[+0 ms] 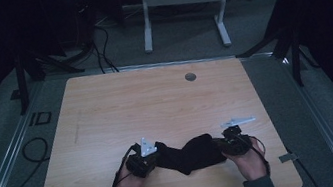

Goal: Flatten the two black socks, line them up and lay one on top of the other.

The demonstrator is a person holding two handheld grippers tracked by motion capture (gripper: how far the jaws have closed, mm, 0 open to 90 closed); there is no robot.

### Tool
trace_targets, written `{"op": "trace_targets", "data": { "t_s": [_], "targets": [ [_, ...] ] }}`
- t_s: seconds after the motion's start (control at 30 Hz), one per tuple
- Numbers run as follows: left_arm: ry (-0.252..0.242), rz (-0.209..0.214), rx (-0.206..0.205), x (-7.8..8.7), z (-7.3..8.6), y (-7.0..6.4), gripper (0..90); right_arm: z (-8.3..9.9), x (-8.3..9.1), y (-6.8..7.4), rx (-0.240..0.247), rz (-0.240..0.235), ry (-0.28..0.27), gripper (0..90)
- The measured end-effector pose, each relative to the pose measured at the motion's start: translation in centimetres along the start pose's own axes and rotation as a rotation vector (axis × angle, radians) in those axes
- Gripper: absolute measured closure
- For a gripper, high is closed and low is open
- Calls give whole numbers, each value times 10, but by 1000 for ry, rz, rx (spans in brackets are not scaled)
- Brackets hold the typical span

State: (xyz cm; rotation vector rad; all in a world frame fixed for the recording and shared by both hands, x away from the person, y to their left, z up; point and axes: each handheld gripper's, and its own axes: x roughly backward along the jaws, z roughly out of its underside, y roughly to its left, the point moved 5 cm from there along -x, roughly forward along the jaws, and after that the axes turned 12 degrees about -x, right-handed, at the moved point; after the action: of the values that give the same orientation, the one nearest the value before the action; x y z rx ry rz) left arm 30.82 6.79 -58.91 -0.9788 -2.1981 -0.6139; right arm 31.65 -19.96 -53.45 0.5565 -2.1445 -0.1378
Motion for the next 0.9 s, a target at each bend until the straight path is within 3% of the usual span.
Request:
{"op": "trace_targets", "data": {
  "t_s": [0.13, 0.23, 0.4, 0.43, 0.63, 0.67, 0.9],
  "targets": [
    [2, 4, -1, 0, 0, 0, 891, -1, 21, -14, -9, 24, -7, 855],
    [6, 9, -4, 1, 0, 0, 891, 0, 23, -29, -43, 32, 11, 850],
    [11, 13, -7, 1, 1, 1, 891, 7, 11, -36, -49, 28, 62, 835],
    [13, 13, -9, 2, 1, 1, 891, 10, 0, -37, -54, 23, 80, 825],
    [14, 14, -5, 3, 2, 1, 890, 11, -19, -43, -40, 31, 57, 813],
    [16, 12, -6, 3, 2, 2, 890, 12, -27, -48, -42, 61, 50, 803],
    [25, -25, -6, 2, 2, 8, 887, 8, -35, -53, -58, 60, 0, 766]
  ]
}}
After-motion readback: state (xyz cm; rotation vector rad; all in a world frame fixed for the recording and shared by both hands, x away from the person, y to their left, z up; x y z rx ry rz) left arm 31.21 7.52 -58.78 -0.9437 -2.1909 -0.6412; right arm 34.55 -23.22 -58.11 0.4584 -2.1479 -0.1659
